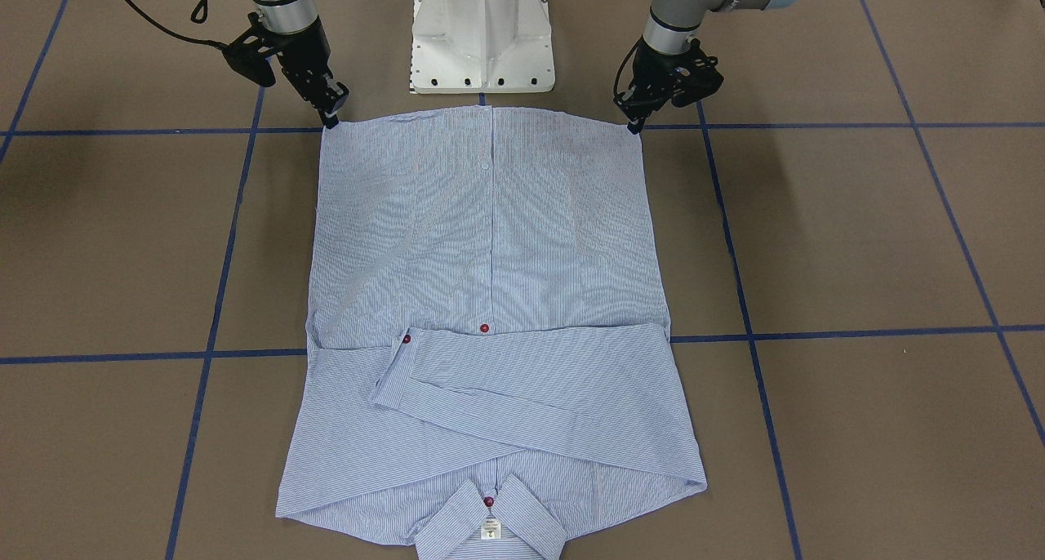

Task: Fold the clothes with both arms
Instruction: 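Move the left gripper down to the hem corner nearest it and grasp, then grasp both hem corners and lift them toward the collar with both grippers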

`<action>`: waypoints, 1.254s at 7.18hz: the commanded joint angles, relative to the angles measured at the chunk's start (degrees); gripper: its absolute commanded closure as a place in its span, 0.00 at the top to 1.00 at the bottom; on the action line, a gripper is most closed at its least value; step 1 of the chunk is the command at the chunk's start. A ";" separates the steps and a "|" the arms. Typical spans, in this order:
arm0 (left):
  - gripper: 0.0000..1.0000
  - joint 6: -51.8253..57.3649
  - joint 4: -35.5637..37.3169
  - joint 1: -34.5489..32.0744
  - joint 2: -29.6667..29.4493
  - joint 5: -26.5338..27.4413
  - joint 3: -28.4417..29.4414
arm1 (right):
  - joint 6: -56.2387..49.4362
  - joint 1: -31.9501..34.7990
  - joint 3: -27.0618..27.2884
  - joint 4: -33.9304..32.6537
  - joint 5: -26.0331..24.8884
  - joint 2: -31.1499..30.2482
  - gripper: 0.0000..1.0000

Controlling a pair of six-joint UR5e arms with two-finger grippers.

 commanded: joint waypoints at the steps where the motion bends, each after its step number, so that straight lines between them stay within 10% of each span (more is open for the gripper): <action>1: 0.00 -0.12 0.12 -0.13 2.76 -0.02 -5.04 | 0.05 0.23 0.38 0.00 0.00 0.00 0.00; 5: 0.00 -1.52 0.56 0.23 7.17 -0.90 -15.42 | 0.13 0.85 12.75 0.00 0.26 -7.90 0.00; 9: 0.00 0.05 -0.05 -15.35 -8.16 -4.65 -8.46 | -0.04 14.25 7.09 -0.17 0.26 5.66 0.00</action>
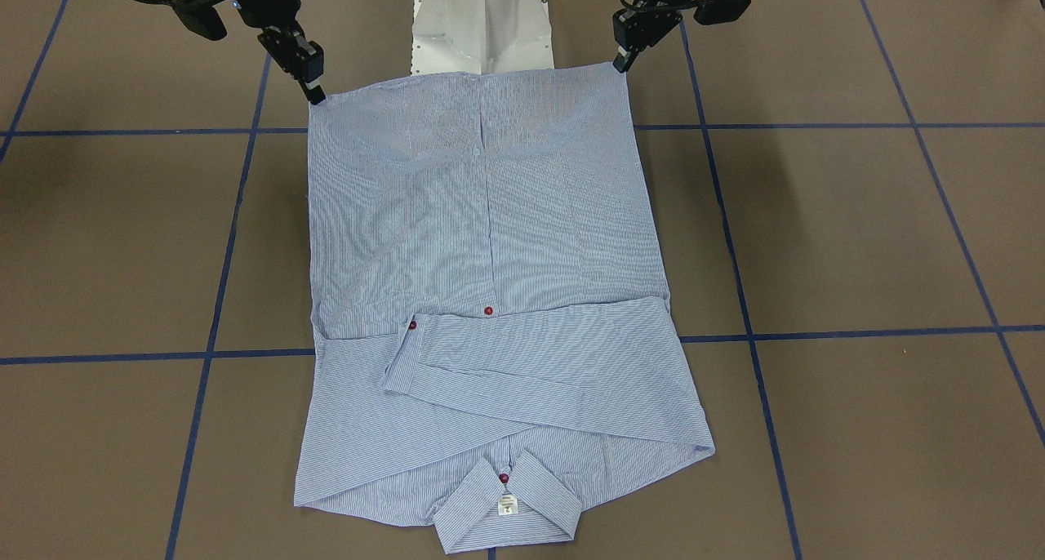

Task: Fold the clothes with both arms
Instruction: 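Grasp both hem corners and lift them toward the collar with both grippers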

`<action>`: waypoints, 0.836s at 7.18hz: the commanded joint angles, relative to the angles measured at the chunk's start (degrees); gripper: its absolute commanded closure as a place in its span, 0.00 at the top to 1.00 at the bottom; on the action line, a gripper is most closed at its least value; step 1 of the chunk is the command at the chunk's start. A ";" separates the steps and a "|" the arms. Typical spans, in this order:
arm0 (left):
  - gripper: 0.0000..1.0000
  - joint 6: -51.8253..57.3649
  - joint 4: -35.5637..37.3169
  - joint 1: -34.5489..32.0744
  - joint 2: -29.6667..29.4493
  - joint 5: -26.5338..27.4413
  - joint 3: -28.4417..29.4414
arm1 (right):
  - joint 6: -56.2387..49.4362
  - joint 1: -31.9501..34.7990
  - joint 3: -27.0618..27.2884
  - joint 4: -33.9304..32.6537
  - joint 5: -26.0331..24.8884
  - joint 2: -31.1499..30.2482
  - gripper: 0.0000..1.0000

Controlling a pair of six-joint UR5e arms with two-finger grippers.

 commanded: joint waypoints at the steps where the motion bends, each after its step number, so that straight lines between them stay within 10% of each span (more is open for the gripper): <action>1: 0.00 4.21 -0.58 -13.42 -8.45 -4.10 9.11 | -0.12 9.65 -4.56 -2.39 0.21 7.56 0.00; 6: 0.00 5.74 -14.81 -30.61 -16.02 -8.87 28.37 | -0.74 27.51 -26.69 -4.18 2.31 25.94 0.00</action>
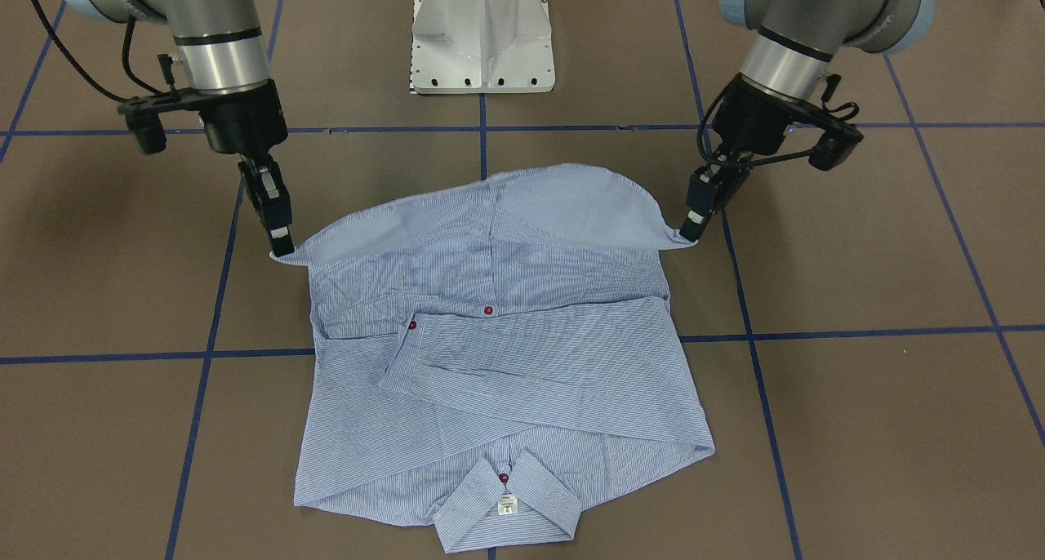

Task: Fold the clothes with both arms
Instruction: 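Grasp both hem corners and lift them toward the collar with both grippers, then lay the hem over the collar edge and open both grippers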

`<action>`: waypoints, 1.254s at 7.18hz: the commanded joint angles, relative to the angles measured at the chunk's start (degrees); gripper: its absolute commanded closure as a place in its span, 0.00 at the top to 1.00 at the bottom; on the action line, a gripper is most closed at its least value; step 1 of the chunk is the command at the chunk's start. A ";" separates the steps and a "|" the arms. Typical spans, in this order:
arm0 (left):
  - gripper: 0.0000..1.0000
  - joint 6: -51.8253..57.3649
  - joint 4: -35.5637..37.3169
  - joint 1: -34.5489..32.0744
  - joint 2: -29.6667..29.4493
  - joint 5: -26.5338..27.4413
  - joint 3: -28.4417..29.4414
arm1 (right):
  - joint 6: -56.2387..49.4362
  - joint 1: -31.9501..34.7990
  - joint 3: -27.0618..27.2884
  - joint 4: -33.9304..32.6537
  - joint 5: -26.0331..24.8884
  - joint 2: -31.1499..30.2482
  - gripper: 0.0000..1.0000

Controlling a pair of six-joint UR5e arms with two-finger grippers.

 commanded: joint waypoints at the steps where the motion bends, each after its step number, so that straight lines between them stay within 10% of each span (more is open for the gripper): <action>1: 0.00 -0.58 -2.73 -3.62 -4.11 -0.23 6.88 | -0.29 4.60 -10.17 0.29 1.36 6.93 0.00; 4: 0.00 -0.24 -15.86 -4.16 -10.71 0.21 26.00 | -0.99 5.32 -30.29 13.42 1.09 13.10 0.00; 9: 0.00 5.52 -25.31 -3.98 -21.60 4.67 49.40 | -4.32 5.05 -44.32 22.24 1.01 17.95 0.00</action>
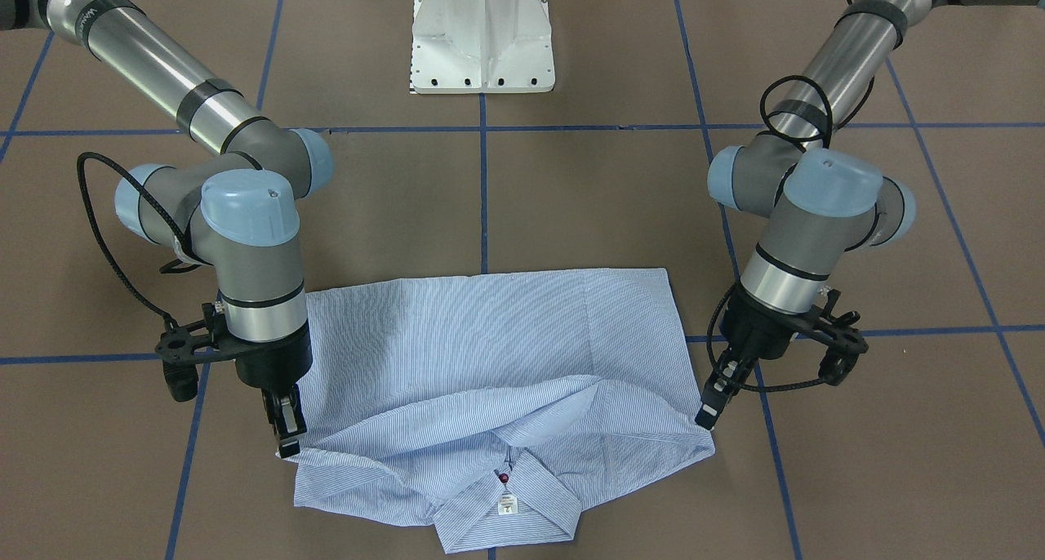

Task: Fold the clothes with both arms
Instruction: 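Lay the hem over the collar edge and open both grippers, then move the right gripper down to the folded shirt's corner nearest it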

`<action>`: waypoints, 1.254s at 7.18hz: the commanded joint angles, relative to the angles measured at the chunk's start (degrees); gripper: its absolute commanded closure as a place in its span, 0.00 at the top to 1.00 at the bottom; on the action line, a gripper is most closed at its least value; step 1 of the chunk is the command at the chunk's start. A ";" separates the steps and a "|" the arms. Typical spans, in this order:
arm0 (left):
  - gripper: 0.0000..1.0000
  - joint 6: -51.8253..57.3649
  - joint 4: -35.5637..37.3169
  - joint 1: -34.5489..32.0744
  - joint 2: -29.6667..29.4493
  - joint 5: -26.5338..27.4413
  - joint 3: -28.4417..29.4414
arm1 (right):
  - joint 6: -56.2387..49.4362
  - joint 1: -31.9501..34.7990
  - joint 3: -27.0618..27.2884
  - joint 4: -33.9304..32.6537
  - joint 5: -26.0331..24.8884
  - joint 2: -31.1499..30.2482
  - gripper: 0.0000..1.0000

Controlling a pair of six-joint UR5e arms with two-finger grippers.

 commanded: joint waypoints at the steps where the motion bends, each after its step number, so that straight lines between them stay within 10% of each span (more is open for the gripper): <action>1: 0.41 7.48 -2.78 -0.16 -2.95 3.83 8.27 | -1.25 0.06 -4.65 3.13 0.07 1.72 0.00; 3: 0.65 8.13 -2.78 -0.16 -2.95 4.63 9.08 | -1.26 0.67 -5.02 4.45 0.25 1.73 0.09; 4: 0.73 9.18 -2.78 -0.24 -2.95 4.63 9.08 | -1.34 1.02 -5.02 4.45 0.34 1.82 0.99; 6: 0.73 9.10 -3.04 -1.47 -2.95 4.29 8.04 | -0.64 4.08 -1.62 4.36 4.78 2.78 1.00; 7: 0.73 9.19 -2.96 -2.08 -2.34 4.11 5.94 | -0.64 8.80 0.58 4.54 15.35 2.09 1.00; 9: 0.73 9.19 -2.61 -2.18 -0.41 3.93 1.81 | 0.23 5.62 9.87 4.63 16.26 -5.79 1.00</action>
